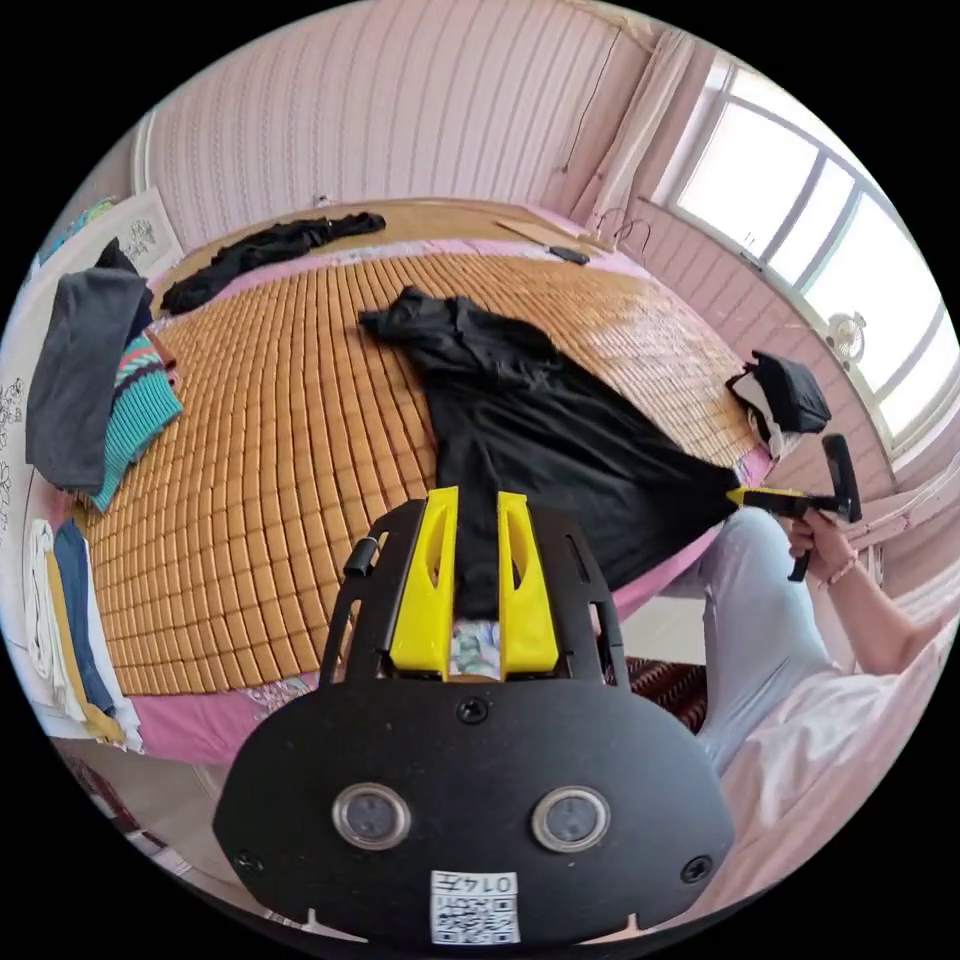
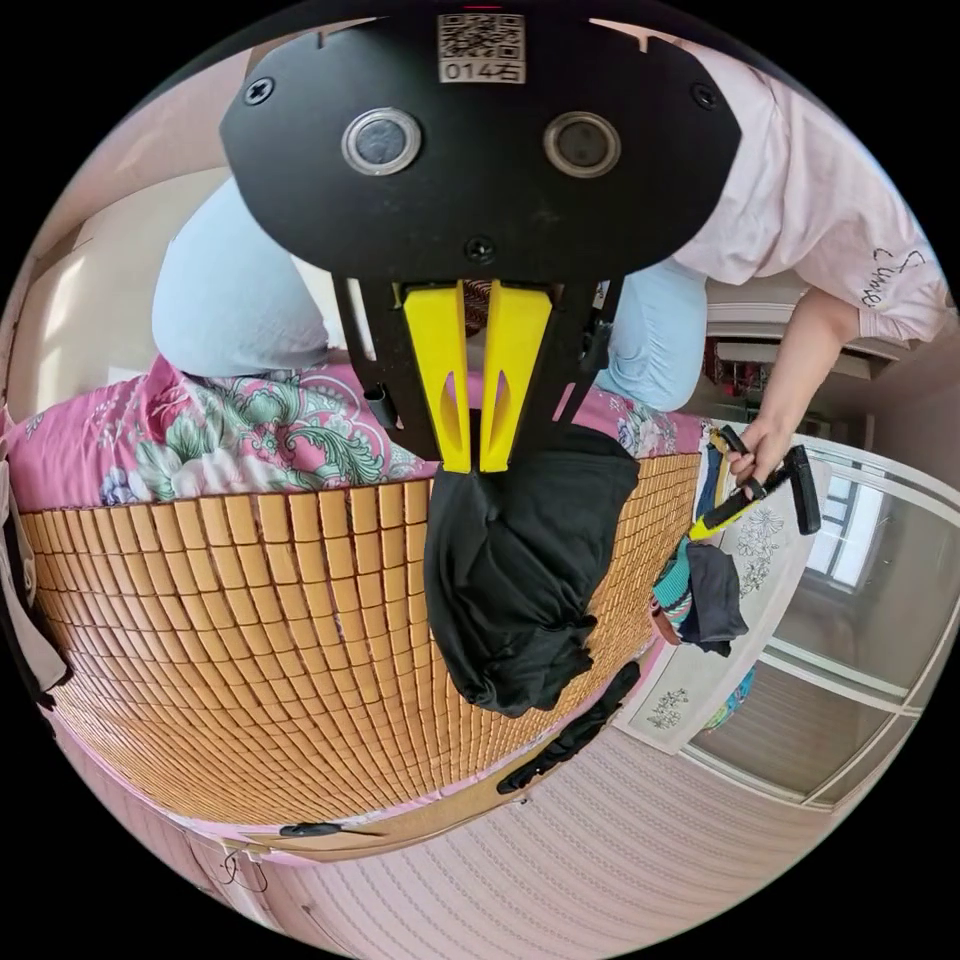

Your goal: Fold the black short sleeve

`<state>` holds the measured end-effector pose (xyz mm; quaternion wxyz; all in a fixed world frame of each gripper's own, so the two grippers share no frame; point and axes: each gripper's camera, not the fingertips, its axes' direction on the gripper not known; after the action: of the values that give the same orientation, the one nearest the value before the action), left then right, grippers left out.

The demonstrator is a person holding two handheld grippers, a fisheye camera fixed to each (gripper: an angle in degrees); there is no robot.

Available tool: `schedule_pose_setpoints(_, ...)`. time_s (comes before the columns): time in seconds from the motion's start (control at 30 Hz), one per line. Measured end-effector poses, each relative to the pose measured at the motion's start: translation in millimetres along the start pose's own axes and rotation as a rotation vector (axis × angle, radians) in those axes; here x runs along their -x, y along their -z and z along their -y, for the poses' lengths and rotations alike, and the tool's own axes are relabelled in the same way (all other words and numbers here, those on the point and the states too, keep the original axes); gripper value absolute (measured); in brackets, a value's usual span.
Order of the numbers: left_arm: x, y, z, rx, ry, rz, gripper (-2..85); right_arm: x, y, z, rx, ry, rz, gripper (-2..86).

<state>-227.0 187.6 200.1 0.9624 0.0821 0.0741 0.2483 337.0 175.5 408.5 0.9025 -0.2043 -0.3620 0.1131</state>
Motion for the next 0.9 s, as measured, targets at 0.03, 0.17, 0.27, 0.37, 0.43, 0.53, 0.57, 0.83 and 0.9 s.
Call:
schedule_pose_setpoints(0.03, -8, -6, -5, 0.014, -0.015, 0.015, 7.1, -4, 1, 2, 0.005, -0.001, -0.004, 0.8)
schedule_pose_setpoints(0.17, -61, -25, -4, 0.027, -0.177, 0.147, 8.1, -12, 4, 9, 0.033, -0.007, -0.01, 0.8)
schedule_pose_setpoints(0.27, -75, -52, 15, 0.117, -0.217, 0.123, 8.0, -16, 7, 12, 0.033, -0.006, -0.009, 0.8)
schedule_pose_setpoints(0.37, -75, -73, 28, 0.196, -0.212, 0.138, 5.8, -17, 10, 14, 0.027, -0.011, -0.016, 0.8)
schedule_pose_setpoints(0.43, -75, -69, 31, 0.201, -0.206, 0.094, 2.7, -15, 14, 15, 0.028, -0.008, -0.031, 0.9)
schedule_pose_setpoints(0.53, -71, -35, 25, 0.096, -0.184, 0.13, -0.1, -10, 18, 16, 0.037, 0.019, -0.067, 1.1)
schedule_pose_setpoints(0.57, -67, -21, 23, 0.067, -0.161, 0.135, -0.5, -9, 19, 17, 0.039, 0.027, -0.071, 1.2)
schedule_pose_setpoints(0.83, 5, 60, -8, -0.174, 0.111, 0.091, -1.0, 16, 14, 22, 0.103, 0.177, -0.102, 6.1)
schedule_pose_setpoints(0.9, 35, 66, -21, -0.202, 0.211, 0.067, -1.0, 19, 8, 25, 0.137, 0.186, -0.122, 7.8)
